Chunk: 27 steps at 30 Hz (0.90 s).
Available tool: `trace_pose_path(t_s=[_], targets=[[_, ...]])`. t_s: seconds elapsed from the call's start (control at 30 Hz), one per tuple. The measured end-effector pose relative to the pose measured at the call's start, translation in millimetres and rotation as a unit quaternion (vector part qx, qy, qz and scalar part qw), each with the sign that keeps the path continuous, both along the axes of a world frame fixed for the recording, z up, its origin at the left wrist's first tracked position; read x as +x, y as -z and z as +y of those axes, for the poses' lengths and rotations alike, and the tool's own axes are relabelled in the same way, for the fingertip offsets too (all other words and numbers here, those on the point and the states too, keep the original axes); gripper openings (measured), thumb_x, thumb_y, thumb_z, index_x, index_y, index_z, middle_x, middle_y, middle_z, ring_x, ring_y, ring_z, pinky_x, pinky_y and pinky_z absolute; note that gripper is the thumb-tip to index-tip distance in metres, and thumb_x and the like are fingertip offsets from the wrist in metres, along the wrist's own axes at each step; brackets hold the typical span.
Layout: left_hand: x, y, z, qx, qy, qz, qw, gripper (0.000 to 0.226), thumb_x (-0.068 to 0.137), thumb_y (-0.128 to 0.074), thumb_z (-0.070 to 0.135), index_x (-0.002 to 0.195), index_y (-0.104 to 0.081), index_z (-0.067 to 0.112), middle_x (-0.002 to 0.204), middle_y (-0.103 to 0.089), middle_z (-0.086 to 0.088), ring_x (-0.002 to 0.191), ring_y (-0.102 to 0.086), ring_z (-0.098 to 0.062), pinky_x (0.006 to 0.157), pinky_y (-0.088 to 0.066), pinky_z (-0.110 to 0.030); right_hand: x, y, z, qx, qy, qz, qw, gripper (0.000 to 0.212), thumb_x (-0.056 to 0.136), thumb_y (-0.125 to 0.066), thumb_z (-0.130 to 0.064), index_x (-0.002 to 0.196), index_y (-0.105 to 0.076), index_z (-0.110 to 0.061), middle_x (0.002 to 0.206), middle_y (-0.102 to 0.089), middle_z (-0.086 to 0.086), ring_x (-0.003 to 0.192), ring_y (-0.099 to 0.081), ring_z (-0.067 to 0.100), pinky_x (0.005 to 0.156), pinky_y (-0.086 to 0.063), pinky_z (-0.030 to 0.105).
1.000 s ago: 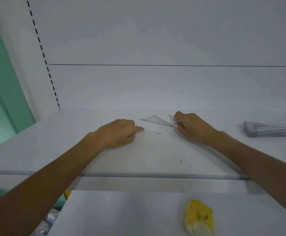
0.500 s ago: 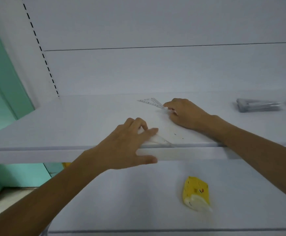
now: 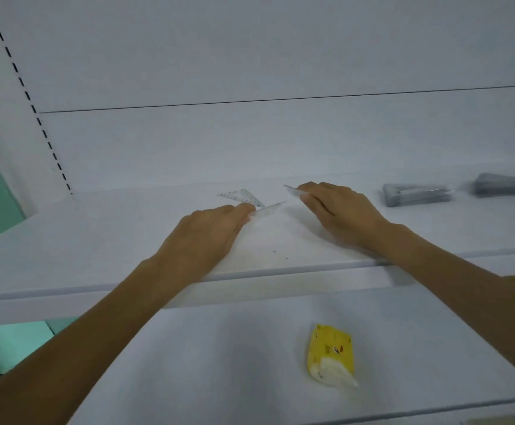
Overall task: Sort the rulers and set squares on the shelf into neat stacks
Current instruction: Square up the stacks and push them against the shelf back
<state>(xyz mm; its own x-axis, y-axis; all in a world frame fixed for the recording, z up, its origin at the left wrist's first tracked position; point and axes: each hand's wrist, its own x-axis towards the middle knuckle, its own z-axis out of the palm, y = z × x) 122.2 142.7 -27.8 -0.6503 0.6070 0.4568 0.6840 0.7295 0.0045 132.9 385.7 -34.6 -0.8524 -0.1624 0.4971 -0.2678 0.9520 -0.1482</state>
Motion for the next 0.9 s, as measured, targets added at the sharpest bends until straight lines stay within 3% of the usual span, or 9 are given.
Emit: trace_pose_path(t_s=[0.1,0.17,0.3,0.4,0.5,0.63,0.77,0.9], targets=[[-6.6,-2.7,22.9,0.043,0.002,0.028,0.999,0.034,0.097,-0.032,0.025,0.126,-0.048,0.023,0.1,-0.062,-0.003,0.094,-0.058,-0.029,0.071,-0.042,-0.035,14.1,-1.8,28.7,-0.056,0.02,0.005,0.998,0.04,0.096,-0.016,-0.049,0.094,-0.049,-0.027,0.085,-0.058,-0.001,0.08,-0.053,0.022,0.07,-0.041,0.037],[-9.3,-1.7,42.0,0.087,0.044,-0.012,0.995,0.034,0.096,-0.035,0.021,0.126,-0.05,0.025,0.09,-0.058,-0.001,0.088,-0.053,-0.024,0.07,-0.038,-0.034,21.5,-1.5,50.0,-0.068,0.033,-0.001,0.997,0.042,0.095,-0.018,-0.05,0.1,-0.054,-0.027,0.088,-0.058,-0.003,0.083,-0.052,0.018,0.07,-0.038,0.034],[-19.7,5.8,84.1,0.088,0.1,-0.075,0.988,0.038,0.099,-0.032,0.021,0.134,-0.046,0.026,0.097,-0.058,-0.002,0.094,-0.046,-0.021,0.092,-0.036,-0.036,35.2,0.5,98.9,-0.051,0.045,-0.023,0.997,0.045,0.093,-0.032,-0.05,0.126,-0.051,-0.026,0.117,-0.057,-0.002,0.107,-0.052,0.016,0.089,-0.039,0.031],[-21.5,10.1,116.9,0.096,0.091,-0.088,0.987,0.04,0.099,-0.028,0.026,0.136,-0.042,0.028,0.103,-0.051,-0.002,0.099,-0.041,-0.02,0.091,-0.033,-0.031,43.0,-3.4,139.4,-0.035,0.051,-0.02,0.998,0.052,0.088,-0.038,-0.055,0.129,-0.051,-0.026,0.129,-0.055,-0.004,0.118,-0.048,0.015,0.097,-0.037,0.029],[-17.3,11.3,147.2,0.12,0.069,-0.136,0.981,0.04,0.098,-0.027,0.034,0.134,-0.042,0.033,0.101,-0.044,0.003,0.102,-0.04,-0.014,0.086,-0.03,-0.026,43.6,-8.8,177.2,-0.039,0.053,-0.021,0.998,0.054,0.084,-0.042,-0.057,0.126,-0.054,-0.025,0.129,-0.056,-0.004,0.119,-0.047,0.014,0.094,-0.033,0.024],[-9.5,7.4,176.8,0.117,0.02,-0.136,0.984,0.041,0.093,-0.024,0.048,0.127,-0.046,0.04,0.096,-0.043,0.009,0.097,-0.047,-0.012,0.086,-0.04,-0.034,33.1,-8.9,218.8,-0.035,0.048,-0.005,0.998,0.046,0.087,-0.052,-0.046,0.125,-0.056,-0.021,0.129,-0.058,0.0,0.117,-0.047,0.017,0.091,-0.033,0.024],[-0.5,2.8,191.5,0.093,-0.007,-0.146,0.985,0.059,0.078,-0.014,0.068,0.119,-0.05,0.044,0.097,-0.046,0.011,0.096,-0.048,-0.008,0.081,-0.038,-0.03,14.4,-10.7,239.6,-0.05,0.025,-0.005,0.998,0.045,0.087,-0.056,-0.041,0.124,-0.057,-0.016,0.13,-0.052,0.006,0.117,-0.047,0.021,0.096,-0.033,0.025],[7.0,-0.1,200.8,0.095,-0.024,-0.154,0.983,0.06,0.077,-0.019,0.068,0.124,-0.047,0.043,0.098,-0.043,0.011,0.091,-0.046,-0.003,0.075,-0.035,-0.023,-7.0,-16.4,245.0,-0.041,-0.005,-0.026,0.999,0.045,0.089,-0.053,-0.043,0.128,-0.053,-0.02,0.125,-0.053,0.005,0.116,-0.046,0.019,0.09,-0.028,0.02]])
